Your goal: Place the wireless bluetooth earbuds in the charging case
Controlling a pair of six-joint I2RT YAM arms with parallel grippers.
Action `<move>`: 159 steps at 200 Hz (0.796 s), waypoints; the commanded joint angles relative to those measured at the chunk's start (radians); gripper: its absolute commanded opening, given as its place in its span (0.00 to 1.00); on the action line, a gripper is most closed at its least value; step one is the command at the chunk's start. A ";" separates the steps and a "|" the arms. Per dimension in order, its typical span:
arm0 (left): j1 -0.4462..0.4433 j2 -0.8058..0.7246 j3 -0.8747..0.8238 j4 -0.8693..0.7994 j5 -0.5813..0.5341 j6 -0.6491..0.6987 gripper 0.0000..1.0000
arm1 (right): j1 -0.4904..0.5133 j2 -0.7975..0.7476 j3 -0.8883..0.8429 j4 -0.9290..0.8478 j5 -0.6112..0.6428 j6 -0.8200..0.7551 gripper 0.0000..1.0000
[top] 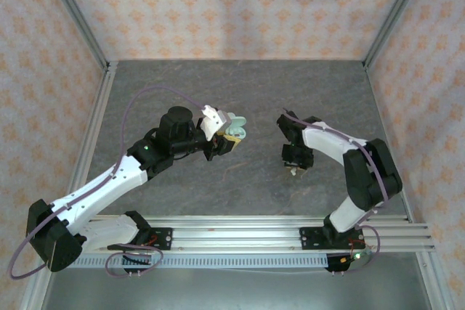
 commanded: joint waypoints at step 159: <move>-0.005 -0.020 0.015 -0.014 -0.015 0.009 0.30 | 0.048 0.079 0.013 -0.040 0.026 -0.036 0.29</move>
